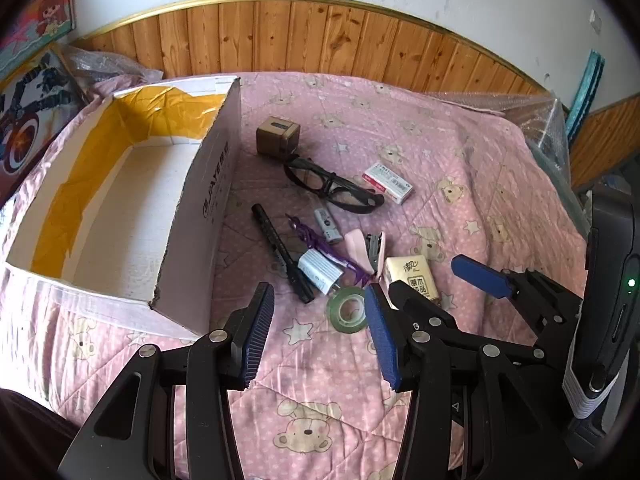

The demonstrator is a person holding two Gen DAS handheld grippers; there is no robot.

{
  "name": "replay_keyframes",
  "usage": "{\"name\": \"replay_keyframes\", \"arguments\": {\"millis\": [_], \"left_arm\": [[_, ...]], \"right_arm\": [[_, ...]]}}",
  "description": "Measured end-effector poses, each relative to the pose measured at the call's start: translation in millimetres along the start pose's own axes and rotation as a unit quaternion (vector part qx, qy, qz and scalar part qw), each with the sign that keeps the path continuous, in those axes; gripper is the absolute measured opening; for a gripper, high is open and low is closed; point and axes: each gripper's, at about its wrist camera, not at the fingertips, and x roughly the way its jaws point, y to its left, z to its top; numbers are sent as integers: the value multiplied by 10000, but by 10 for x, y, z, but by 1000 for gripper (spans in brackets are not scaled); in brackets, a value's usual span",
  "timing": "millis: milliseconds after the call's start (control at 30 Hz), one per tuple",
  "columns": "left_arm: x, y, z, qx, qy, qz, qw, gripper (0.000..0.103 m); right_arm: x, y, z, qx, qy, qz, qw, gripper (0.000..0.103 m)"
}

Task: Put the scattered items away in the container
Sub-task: 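Grasp the beige tissue pack with the right tool while the left tool grasps the green tape roll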

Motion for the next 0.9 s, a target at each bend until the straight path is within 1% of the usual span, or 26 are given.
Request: {"name": "replay_keyframes", "arguments": {"millis": [500,700,833,900], "left_arm": [[419,-72,-7,-4,366,-256,9990,51],[653,-98,-63,47,609,-367,9975,51],[849,-175,-111,108,827,-443,9955,51],[914,-173,-122,55,854,-474,9952,51]], "right_arm": [[303,-249,-86,309,439,106,9985,65],[450,-550,-229,480,784,-18,9958,65],[569,-607,-294,417,958,2,9945,63],[603,-593,-309,350,960,38,9948,62]]}}
